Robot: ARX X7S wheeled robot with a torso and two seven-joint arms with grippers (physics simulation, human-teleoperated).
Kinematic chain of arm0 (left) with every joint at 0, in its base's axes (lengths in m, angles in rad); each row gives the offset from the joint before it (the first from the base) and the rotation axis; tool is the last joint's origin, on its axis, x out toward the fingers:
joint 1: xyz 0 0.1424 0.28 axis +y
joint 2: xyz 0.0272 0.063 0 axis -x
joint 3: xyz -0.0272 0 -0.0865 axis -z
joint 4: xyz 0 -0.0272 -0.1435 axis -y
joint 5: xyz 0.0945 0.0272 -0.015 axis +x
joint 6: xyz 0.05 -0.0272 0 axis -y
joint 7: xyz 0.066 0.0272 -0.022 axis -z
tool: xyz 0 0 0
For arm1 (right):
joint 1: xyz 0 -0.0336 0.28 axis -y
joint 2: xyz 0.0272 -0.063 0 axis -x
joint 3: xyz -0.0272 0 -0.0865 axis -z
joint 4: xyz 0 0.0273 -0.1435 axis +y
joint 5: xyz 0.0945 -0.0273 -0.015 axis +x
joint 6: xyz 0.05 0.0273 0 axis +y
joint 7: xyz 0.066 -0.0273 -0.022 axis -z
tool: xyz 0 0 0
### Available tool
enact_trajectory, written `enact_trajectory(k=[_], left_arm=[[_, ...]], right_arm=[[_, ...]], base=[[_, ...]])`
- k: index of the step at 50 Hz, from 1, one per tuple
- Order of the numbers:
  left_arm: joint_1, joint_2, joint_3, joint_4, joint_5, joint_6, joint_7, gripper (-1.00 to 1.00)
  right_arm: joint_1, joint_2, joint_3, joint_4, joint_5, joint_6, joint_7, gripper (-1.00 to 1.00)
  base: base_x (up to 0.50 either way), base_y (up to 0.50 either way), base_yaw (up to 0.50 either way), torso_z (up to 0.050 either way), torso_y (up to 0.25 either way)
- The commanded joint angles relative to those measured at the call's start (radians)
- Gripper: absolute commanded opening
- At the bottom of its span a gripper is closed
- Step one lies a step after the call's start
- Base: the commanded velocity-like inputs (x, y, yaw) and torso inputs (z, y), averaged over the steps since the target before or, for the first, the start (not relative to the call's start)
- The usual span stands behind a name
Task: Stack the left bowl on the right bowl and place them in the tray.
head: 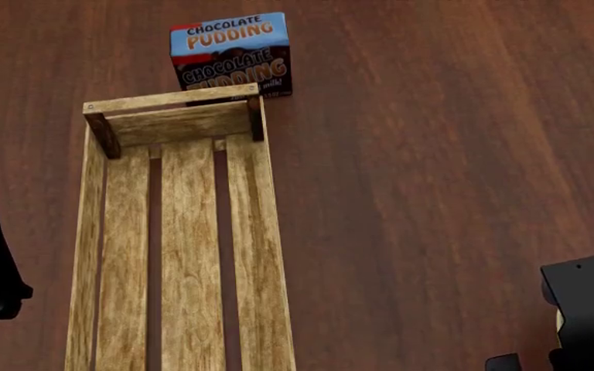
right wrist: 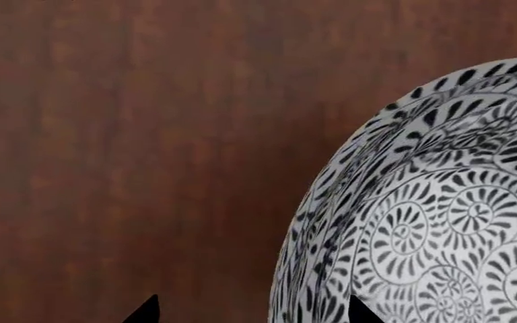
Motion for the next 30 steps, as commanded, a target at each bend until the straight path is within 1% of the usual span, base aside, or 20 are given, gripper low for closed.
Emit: enact_trajectory(k=[1,6,18,24,30], left_arm=[[-0.001,-0.001,0.001,-0.003,0.001,0.001,-0.003,1.0],[-0.001,-0.002,0.002,-0.001,-0.002,-0.001,-0.004,1.0],[0.003,-0.008,-0.011,0.015,-0.021,-0.003,-0.009,1.0],[0.005,-0.011,-0.018,0.019,-0.026,-0.001,-0.011,1.0],[0.005,-0.012,-0.023,0.019,-0.032,0.001,-0.012,1.0]], right_arm=[[-0.04,-0.014,-0.023,0.066,-0.007,0.028,0.019,-1.0],[-0.023,-0.002,-0.017,0.05,0.007,0.057,0.06,-1.0],[0.042,0.108,0.062,-0.137,0.112,0.115,0.222,-1.0],[0.092,0.129,0.081,-0.184,0.147,0.17,0.287,-1.0],[0.151,0.147,0.115,-0.247,0.207,0.221,0.389,-1.0]], base=[[0.0,0.0,0.0,0.0,0.0],[0.0,0.0,0.0,0.0,-0.007],[0.0,0.0,0.0,0.0,-0.002],[0.0,0.0,0.0,0.0,0.0],[0.0,0.0,0.0,0.0,0.0]])
